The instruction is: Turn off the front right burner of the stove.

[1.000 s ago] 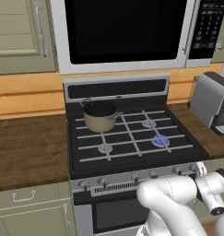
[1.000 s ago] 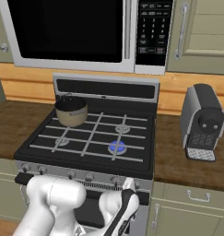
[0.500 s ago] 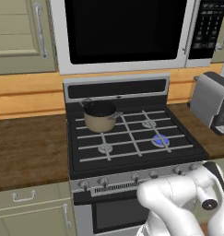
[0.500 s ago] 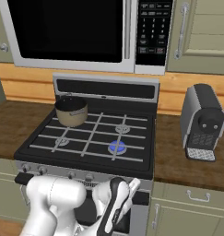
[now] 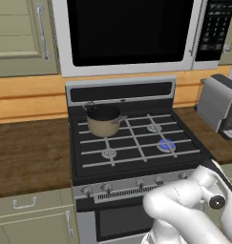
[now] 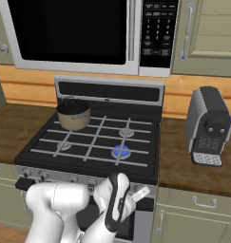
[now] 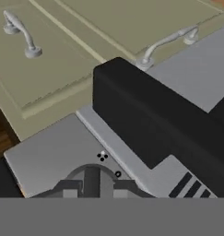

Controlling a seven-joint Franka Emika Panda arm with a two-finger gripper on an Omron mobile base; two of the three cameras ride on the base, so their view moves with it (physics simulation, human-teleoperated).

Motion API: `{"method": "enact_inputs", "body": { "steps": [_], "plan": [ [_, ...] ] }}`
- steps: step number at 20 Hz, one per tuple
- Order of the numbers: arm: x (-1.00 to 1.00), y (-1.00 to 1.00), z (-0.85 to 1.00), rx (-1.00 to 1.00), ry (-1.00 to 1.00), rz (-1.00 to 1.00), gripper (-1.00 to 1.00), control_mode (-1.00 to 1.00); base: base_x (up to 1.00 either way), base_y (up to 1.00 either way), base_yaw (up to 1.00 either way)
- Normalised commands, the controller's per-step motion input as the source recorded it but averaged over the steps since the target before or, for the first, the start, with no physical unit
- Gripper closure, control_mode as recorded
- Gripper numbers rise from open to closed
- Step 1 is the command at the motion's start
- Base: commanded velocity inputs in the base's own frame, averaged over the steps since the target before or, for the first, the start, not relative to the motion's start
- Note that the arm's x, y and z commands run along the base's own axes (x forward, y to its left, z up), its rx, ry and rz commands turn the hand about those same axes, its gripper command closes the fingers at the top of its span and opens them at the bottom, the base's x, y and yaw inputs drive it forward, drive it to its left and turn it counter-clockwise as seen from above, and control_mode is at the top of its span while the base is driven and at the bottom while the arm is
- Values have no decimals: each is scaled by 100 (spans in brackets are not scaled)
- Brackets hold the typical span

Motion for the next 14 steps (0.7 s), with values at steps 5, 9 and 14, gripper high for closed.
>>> {"method": "enact_inputs", "body": {
  "steps": [5,9,14],
  "plan": [
    [0,-31,0,70,0,-24,100,-100,0,0,0],
    [0,-39,0,72,0,-27,100,-100,0,0,0],
    [-6,-51,0,73,0,-31,100,-100,0,0,0]
  ]
}}
